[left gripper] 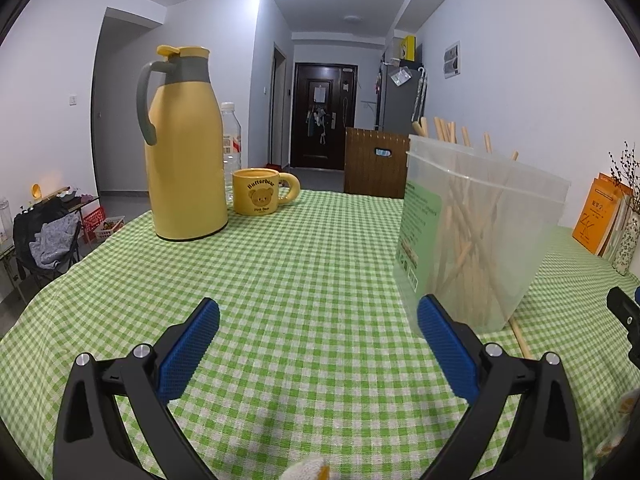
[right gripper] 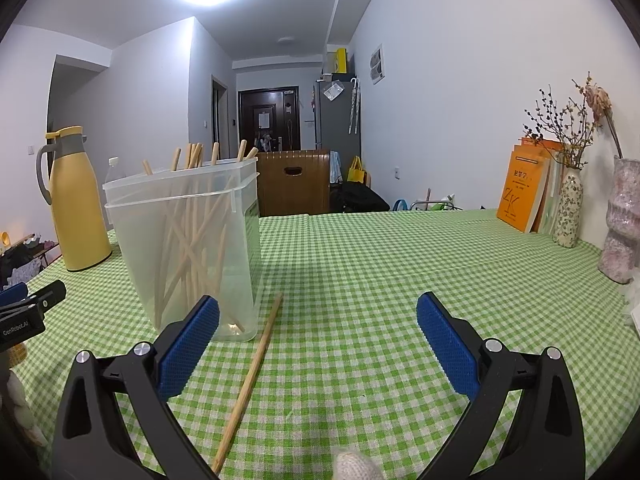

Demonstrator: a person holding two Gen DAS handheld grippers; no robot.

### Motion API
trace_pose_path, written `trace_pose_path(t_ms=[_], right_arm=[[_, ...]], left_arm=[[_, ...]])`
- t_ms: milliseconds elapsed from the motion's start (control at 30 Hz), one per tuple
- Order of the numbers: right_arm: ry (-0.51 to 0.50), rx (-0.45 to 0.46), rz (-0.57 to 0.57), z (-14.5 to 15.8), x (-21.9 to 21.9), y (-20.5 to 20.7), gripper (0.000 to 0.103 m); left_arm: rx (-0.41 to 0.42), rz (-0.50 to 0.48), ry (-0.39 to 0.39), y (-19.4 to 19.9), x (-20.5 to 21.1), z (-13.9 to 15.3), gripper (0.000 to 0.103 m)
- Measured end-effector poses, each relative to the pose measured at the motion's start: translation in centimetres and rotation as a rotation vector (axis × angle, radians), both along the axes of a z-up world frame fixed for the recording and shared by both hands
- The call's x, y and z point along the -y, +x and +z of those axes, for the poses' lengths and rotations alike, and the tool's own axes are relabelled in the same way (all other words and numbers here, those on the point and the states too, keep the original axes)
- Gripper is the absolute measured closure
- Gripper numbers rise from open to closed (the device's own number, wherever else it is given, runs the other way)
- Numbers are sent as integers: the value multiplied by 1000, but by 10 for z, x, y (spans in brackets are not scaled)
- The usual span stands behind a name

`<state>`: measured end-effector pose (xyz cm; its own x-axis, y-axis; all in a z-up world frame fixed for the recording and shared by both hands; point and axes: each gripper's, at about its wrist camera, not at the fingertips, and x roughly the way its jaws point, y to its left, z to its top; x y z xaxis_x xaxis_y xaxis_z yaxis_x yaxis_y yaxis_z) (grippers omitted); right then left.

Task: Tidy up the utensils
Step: 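Lower the right tool onto the last chopstick beside the container and close it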

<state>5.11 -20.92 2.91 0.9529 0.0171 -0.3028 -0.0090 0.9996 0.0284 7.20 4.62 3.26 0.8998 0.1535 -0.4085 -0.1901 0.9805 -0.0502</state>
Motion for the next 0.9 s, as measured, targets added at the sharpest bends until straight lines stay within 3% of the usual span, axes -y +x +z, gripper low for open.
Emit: trace_pose_path(t_ms=[233, 567, 900], right_arm=[[-5, -23, 7, 0, -1, 2, 8], [-6, -263, 68, -8, -12, 27, 8], [6, -378, 66, -9, -14, 46, 8]], left_arm=[[5, 12, 18, -1, 2, 2, 7], [2, 14, 8, -1, 0, 2, 7], [11, 9, -7, -3, -3, 2, 7]])
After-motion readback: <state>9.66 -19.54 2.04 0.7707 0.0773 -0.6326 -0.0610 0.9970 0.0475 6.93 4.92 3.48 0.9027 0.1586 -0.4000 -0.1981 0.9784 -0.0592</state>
